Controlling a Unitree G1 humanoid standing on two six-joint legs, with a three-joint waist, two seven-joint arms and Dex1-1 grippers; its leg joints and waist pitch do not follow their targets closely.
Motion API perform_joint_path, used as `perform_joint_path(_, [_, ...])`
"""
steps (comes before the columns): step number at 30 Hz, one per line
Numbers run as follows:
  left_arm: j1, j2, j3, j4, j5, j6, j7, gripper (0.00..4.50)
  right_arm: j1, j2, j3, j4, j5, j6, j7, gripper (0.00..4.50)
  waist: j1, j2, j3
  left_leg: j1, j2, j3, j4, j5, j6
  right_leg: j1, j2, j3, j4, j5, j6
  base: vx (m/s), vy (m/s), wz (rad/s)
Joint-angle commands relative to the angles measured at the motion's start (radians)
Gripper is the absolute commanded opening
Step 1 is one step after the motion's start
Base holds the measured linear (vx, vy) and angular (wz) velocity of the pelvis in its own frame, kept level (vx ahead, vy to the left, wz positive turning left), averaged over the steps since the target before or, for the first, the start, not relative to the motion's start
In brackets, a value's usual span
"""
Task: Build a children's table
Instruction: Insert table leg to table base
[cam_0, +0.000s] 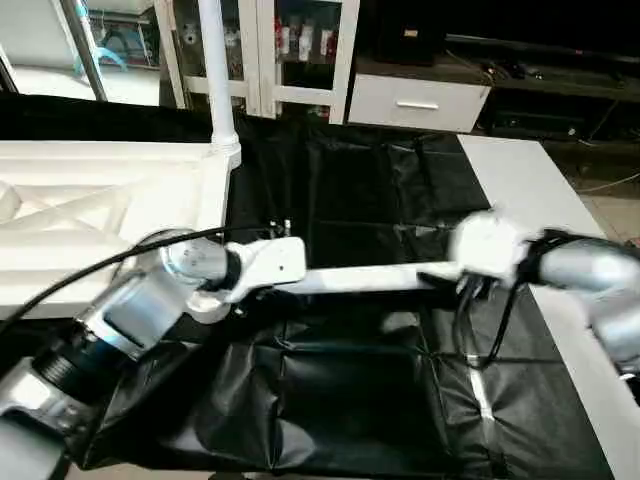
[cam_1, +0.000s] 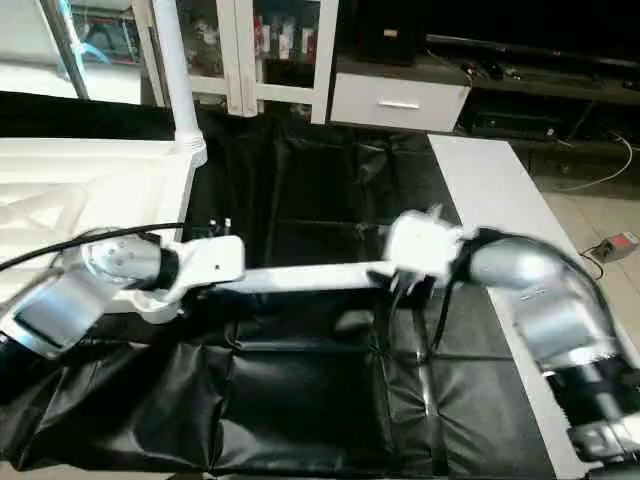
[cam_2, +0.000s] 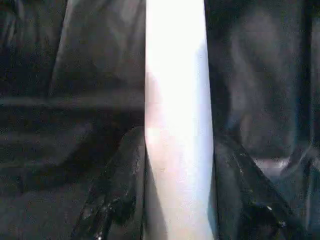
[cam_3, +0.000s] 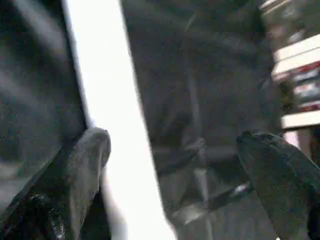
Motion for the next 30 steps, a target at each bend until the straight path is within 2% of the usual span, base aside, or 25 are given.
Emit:
perform_joint_path(1, [-0.020,-0.003,0.010,-0.021,0.004,-0.011,-0.011,1.54,-0.017,-0.009,0.048,0.049,-0.102,-0.042,-0.051,4.50,-0.003,-0.001,-0.059,0.010,0.025,-0.001,-0.068,-0.163,0.021,0.051,-0.077,0.060,-0.070,-0.253,-0.158,0.000,0.000,0.00])
perform_joint_path(7, [-0.022,-0.004,0.015,-0.020,0.020,-0.033,-0.018,1.54,-0.026,-0.002,0.093,0.095,-0.177,-0.041,-0.080,4.50,-0.002,0.000,-0.063,0.007,0.026,-0.002,-0.067,-0.146,0.027,0.057,-0.076,0.063,-0.059,-0.174,-0.178,0.000,0.000,0.00])
perform_joint_path(10, [-0.025,-0.005,0.019,-0.019,0.026,-0.044,-0.020,1.54,-0.040,0.004,0.102,0.135,-0.200,-0.050,-0.097,4.50,-0.004,0.000,-0.061,0.007,0.025,0.000,-0.067,-0.150,0.029,0.057,-0.075,0.063,-0.060,-0.173,-0.186,0.000,0.000,0.00])
perform_joint_path(17, [-0.039,-0.011,0.016,-0.019,0.051,-0.058,-0.021,1.54,-0.051,0.025,0.104,0.162,-0.198,-0.056,-0.089,3.77,-0.004,-0.001,-0.060,0.010,0.026,0.000,-0.067,-0.174,0.027,0.055,-0.076,0.064,-0.064,-0.217,-0.174,0.000,0.000,0.00])
perform_joint_path(19, [-0.040,-0.014,0.015,-0.019,0.052,-0.057,-0.020,1.54,-0.050,0.028,0.105,0.163,-0.197,-0.056,-0.087,3.66,-0.004,0.000,-0.061,0.009,0.026,-0.001,-0.067,-0.169,0.027,0.056,-0.076,0.064,-0.062,-0.209,-0.176,0.000,0.000,0.00])
perform_joint_path(20, [-0.040,-0.016,0.016,-0.019,0.053,-0.058,-0.020,1.54,-0.051,0.031,0.107,0.168,-0.197,-0.058,-0.085,3.42,-0.004,0.000,-0.061,0.009,0.026,-0.001,-0.067,-0.165,0.027,0.056,-0.075,0.064,-0.061,-0.197,-0.179,0.000,0.000,0.00])
perform_joint_path(25, [-0.044,-0.023,0.025,-0.020,0.062,-0.064,-0.012,1.54,-0.052,0.035,0.112,0.187,-0.202,-0.061,-0.070,3.11,-0.004,-0.001,-0.063,0.009,0.026,0.000,-0.065,-0.156,0.032,0.056,-0.076,0.065,-0.059,-0.176,-0.191,0.000,0.000,0.00])
perform_joint_path(26, [-0.044,-0.023,0.025,-0.021,0.063,-0.064,-0.012,1.54,-0.052,0.035,0.112,0.187,-0.202,-0.061,-0.069,2.89,-0.004,-0.001,-0.062,0.008,0.025,0.000,-0.066,-0.154,0.033,0.057,-0.074,0.064,-0.059,-0.174,-0.191,0.000,0.000,0.00])
perform_joint_path(29, [-0.050,-0.025,0.032,-0.027,0.064,-0.063,-0.014,1.54,-0.051,0.036,0.111,0.195,-0.205,-0.058,-0.058,2.77,-0.004,-0.002,-0.062,0.007,0.026,0.000,-0.065,-0.152,0.034,0.057,-0.076,0.064,-0.058,-0.177,-0.187,0.000,0.000,0.00])
perform_joint_path(30, [-0.051,-0.025,0.033,-0.029,0.067,-0.063,-0.016,1.54,-0.051,0.036,0.111,0.198,-0.207,-0.058,-0.056,2.61,-0.003,-0.002,-0.062,0.008,0.026,0.000,-0.065,-0.153,0.034,0.057,-0.076,0.064,-0.059,-0.179,-0.187,0.000,0.000,0.00])
